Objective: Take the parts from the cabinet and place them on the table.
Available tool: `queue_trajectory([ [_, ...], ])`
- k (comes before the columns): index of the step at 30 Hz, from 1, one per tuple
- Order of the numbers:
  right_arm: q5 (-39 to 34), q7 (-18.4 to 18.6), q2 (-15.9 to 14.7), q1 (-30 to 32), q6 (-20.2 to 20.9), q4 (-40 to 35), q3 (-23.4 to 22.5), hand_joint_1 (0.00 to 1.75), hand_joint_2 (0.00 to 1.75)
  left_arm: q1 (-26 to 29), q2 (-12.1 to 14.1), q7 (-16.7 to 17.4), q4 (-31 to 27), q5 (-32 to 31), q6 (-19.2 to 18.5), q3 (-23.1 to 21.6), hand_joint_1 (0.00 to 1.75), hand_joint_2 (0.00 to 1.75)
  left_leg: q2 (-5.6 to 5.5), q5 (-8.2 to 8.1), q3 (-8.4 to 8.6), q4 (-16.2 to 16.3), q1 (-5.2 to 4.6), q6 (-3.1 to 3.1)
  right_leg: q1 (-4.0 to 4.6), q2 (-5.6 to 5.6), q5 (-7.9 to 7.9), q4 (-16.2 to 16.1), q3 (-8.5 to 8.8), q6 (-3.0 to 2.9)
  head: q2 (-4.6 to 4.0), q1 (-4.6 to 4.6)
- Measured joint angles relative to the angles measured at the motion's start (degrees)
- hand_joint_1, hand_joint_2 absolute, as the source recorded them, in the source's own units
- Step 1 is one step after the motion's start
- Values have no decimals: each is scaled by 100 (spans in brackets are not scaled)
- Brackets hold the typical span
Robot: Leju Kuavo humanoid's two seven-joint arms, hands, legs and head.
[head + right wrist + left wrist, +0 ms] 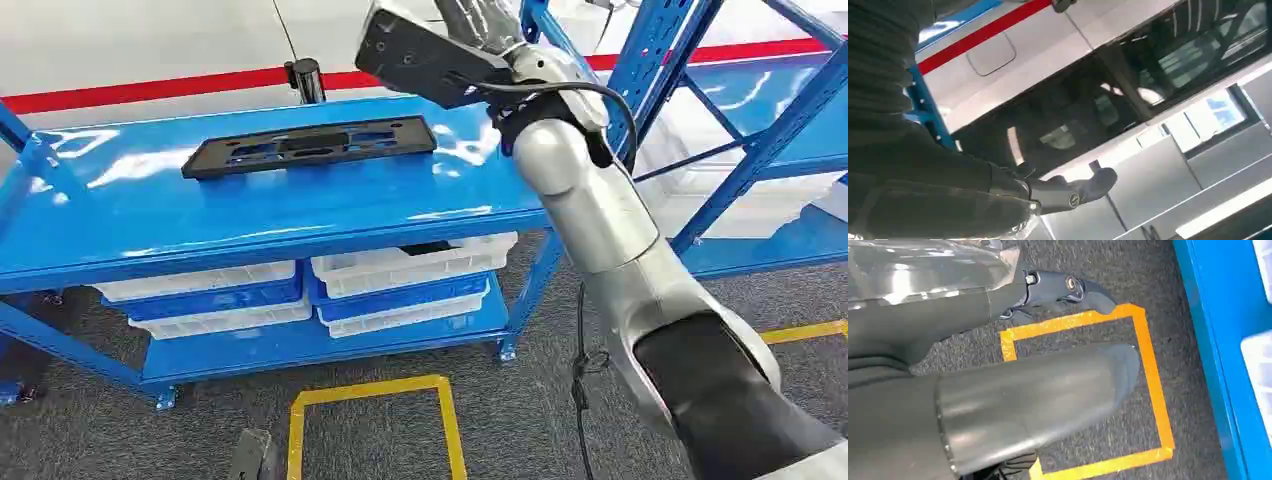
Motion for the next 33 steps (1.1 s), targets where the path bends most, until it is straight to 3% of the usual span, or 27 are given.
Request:
queue_trajectory([
  [3, -109, -13, 337, -139, 22, 186, 335, 0, 175, -1, 48, -15, 0, 44, 22, 0, 0, 0, 0, -5, -7, 13, -9, 19, -13, 1, 15, -17, -3, 24, 0, 0],
  [4, -120, -9, 413, -175, 20, 212, 402, 0, 175, -4, 55, -17, 0, 46, 22, 0, 0, 0, -1, 15, 0, -15, -8, 48, -4, 1, 30, -41, 8, 50, 0, -2],
  [5, -133, -4, 498, -213, 15, 229, 450, 0, 175, -10, 55, -22, 0, 48, 22, -2, 0, 0, 2, 81, 59, -136, 70, 120, 64, -8, -10, -22, -25, 52, 0, 9],
  [6, -153, 0, 520, -259, 4, 264, 478, 0, 175, -12, 44, -24, 0, 50, 22, -7, 0, 0, 18, 102, 75, -175, 59, 141, 32, -3, -79, 121, -97, 37, 0, 9],
  [7, -175, 2, 548, -321, -2, 299, 542, 0, 175, -22, 52, -24, 0, 52, 24, -11, 0, 0, 19, 114, 66, -177, 81, 161, 34, 16, -229, 518, -311, -8, 0, 13],
  [9, -197, 9, 555, -335, -9, 352, 614, 0, 175, -14, 44, -24, 0, 52, 24, -18, 0, 0, 12, 108, 65, -175, 93, 157, 32, 26, -520, 1513, -844, -23, 0, 15],
  [10, -199, 18, 555, -329, -9, 380, 640, 0, 175, -7, 44, -24, 2, 52, 24, -20, 0, 0, 9, 104, 66, -174, 95, 151, 21, 26, -560, 1821, -1042, 1, 0, 15],
  [11, -210, 22, 555, -329, -11, 404, 671, 0, 175, -6, 44, -24, 2, 52, 24, -20, 0, 0, 1, 96, 69, -170, 102, 139, 5, 25, -497, 1845, -1125, 44, 0, 13],
  [12, -216, 24, 548, -333, -11, 419, 692, 0, 175, -5, 44, -24, 2, 52, 24, -20, 0, 0, -4, 80, 82, -164, 116, 115, -13, 24, -312, 1581, -1060, 116, 0, 15],
  [14, -221, 24, 574, -356, -9, 439, 732, 0, 175, -7, 41, -24, 0, 52, 28, -24, 0, 0, -12, 9, 119, -115, 164, 14, -53, -2, 248, 496, -642, 280, 0, 15],
  [15, -221, 24, 588, -367, 0, 474, 762, 0, 175, -8, 52, -24, 0, 52, 33, -24, 0, 0, 0, -42, 100, -78, 156, -53, -60, -57, 312, 159, -515, 292, 0, 26],
  [16, -225, 17, 640, -382, 4, 514, 813, 0, 175, -15, 52, -22, 2, 59, 33, -26, 0, 0, 1, -74, 51, -20, 111, -104, -6, 3, 312, 144, -458, 208, 0, 26],
  [17, -240, 20, 699, -379, 13, 550, 874, 0, 175, -12, 55, -24, 2, 74, 35, -26, 0, 0, 3, -71, 43, -19, 116, -112, -21, 37, 305, 181, -505, 119, 0, 13],
  [19, -238, 17, 815, -367, 22, 675, 1008, 0, 175, -14, 59, -24, 2, 114, 39, -26, 0, 0, 29, -61, 56, -46, 141, -144, 12, 61, 283, 216, -545, 22, 0, 4],
  [21, -197, 13, 952, -378, 35, 778, 1125, 0, 175, -32, 59, -31, 2, 160, 39, -26, 0, 0, -3, -211, -14, 103, 178, -194, -15, 94, 253, 198, -496, -99, 0, 0],
  [22, -183, 0, 1020, -391, 39, 832, 1188, 0, 175, -37, 59, -33, 2, 164, 37, -26, 0, 0, -41, -353, -166, 407, 176, -189, -1, 100, 233, 198, -481, -134, 0, -6],
  [24, -142, -4, 1128, -360, 52, 962, 1340, 0, 175, -29, 70, -33, 4, 184, 39, -26, 0, 0, -100, -692, -729, 1376, 158, -186, 45, 123, 210, 198, -469, -171, 0, -13],
  [25, -126, -9, 1156, -319, 57, 1010, 1392, 0, 175, -20, 79, -33, 4, 216, 39, -26, 0, 0, -102, -761, -994, 1751, 152, -174, 84, 137, 188, 198, -461, -208, 0, -11],
  [26, -102, -9, 1178, -282, 57, 1047, 1427, 0, 175, -7, 83, -39, 4, 230, 39, -26, 0, 0, -102, -692, -1151, 1887, 140, -140, 122, 146, 175, 198, -442, -251, 0, -13],
  [27, -65, -13, 1230, -265, 57, 1132, 1488, 0, 175, 9, 92, -52, 7, 247, 39, -22, 0, 0, -103, -466, -1148, 1715, 113, -74, 166, 160, 153, 198, -410, -287, 0, -11],
  [29, -28, -33, 1307, -270, 48, 1220, 1558, 0, 175, 14, 118, -66, 9, 284, 50, -17, 0, 0, -137, 133, -827, 845, 36, 107, 230, 202, 119, 195, -332, -336, 0, -11],
  [30, -11, -44, 1348, -275, 44, 1250, 1578, 0, 175, 12, 136, -74, 9, 295, 55, -17, 0, 0, -173, 351, -640, 383, -31, 233, 245, 207, 98, 188, -298, -365, 0, -9],
  [31, 5, -46, 1355, -291, 41, 1298, 1595, 0, 175, 7, 190, -76, 9, 306, 59, -11, 0, 0, -151, 256, -585, 350, -37, 326, 264, 209, 90, 169, -303, -356, 0, 13],
  [33, 48, -59, 1392, -299, 37, 1363, 1617, 0, 175, 6, 170, -96, 11, 336, 68, -11, 0, 0, -148, 213, -483, 155, -114, 357, 206, 206, 94, 132, -310, -293, 0, -6],
])
